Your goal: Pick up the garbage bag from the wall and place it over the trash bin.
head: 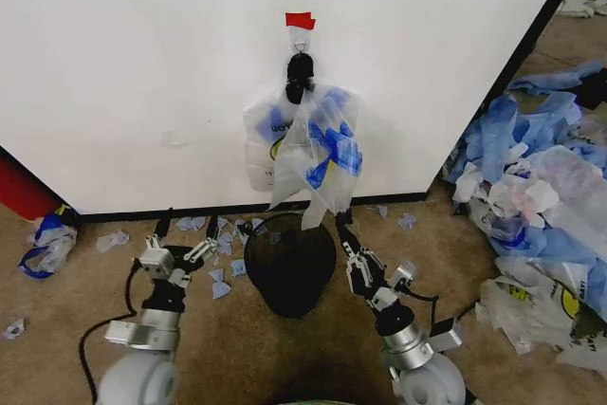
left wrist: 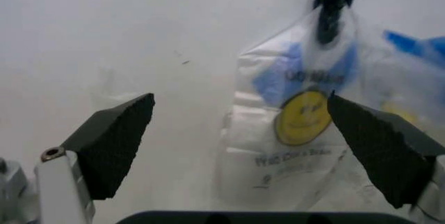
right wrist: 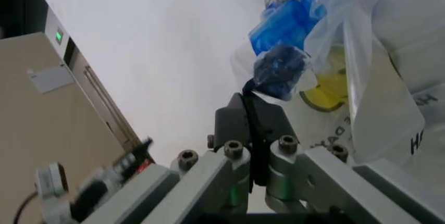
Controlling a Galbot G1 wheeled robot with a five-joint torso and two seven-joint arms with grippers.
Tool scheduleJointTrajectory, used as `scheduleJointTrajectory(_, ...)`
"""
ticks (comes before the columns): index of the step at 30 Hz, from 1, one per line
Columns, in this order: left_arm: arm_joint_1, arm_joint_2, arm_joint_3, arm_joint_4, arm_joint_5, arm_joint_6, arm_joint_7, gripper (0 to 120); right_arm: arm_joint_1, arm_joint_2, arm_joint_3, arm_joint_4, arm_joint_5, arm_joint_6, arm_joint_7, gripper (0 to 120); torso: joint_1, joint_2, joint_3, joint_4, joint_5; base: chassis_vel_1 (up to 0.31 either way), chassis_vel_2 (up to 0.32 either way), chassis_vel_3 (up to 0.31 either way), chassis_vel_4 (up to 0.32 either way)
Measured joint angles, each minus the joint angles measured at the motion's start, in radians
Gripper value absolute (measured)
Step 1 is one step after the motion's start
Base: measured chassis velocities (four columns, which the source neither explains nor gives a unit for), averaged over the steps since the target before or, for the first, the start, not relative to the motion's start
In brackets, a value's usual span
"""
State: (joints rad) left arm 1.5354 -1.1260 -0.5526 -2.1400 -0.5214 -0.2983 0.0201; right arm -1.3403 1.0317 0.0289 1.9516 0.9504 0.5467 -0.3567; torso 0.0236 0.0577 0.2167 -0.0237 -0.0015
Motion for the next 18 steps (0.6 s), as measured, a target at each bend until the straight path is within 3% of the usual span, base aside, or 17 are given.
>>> scheduleJointTrajectory(2,0.002,0.061,0.004,-0.041,-0.057,0.038,-0.016,98,0.003,0.004,-0.006,-0.007,-0.003,0.000,0.001,0,0.000,0.000,0.000,0.0001,0.0001,0.000,0.000,0.000,0.000)
scheduleJointTrajectory(3,0.002,0.061,0.004,-0.041,-0.057,0.038,-0.016,98,0.003,0.004,-0.006,-0.007,-0.003,0.000,0.001,0,0.000,0.000,0.000,0.0001,0.0001,0.000,0.000,0.000,0.000)
scheduleJointTrajectory(9,-0.017,0.254,0.000,-0.153,-0.224,0.125,-0.059,98,0.011,0.016,-0.014,-0.027,-0.015,-0.002,0.006,0,0.000,0.000,0.000,-0.0001,0.0001,0.000,0.000,0.000,0.000)
scheduleJointTrajectory(11,-0.022,0.271,-0.001,-0.163,-0.243,0.132,-0.061,98,0.011,0.017,-0.014,-0.029,-0.015,-0.002,0.008,0,0.000,0.000,0.000,0.0000,0.0002,0.000,0.000,0.000,0.000)
scheduleJointTrajectory(17,-0.089,0.457,0.008,-0.203,-0.402,0.180,-0.053,98,0.025,0.021,-0.015,-0.045,-0.016,-0.008,0.021,0,0.000,0.000,0.000,-0.0001,0.0000,0.000,0.000,0.000,0.000)
scheduleJointTrajectory(18,-0.089,0.457,0.008,-0.203,-0.402,0.180,-0.053,98,0.025,0.021,-0.015,-0.045,-0.016,-0.008,0.021,0,0.000,0.000,0.000,-0.0001,0.0000,0.000,0.000,0.000,0.000)
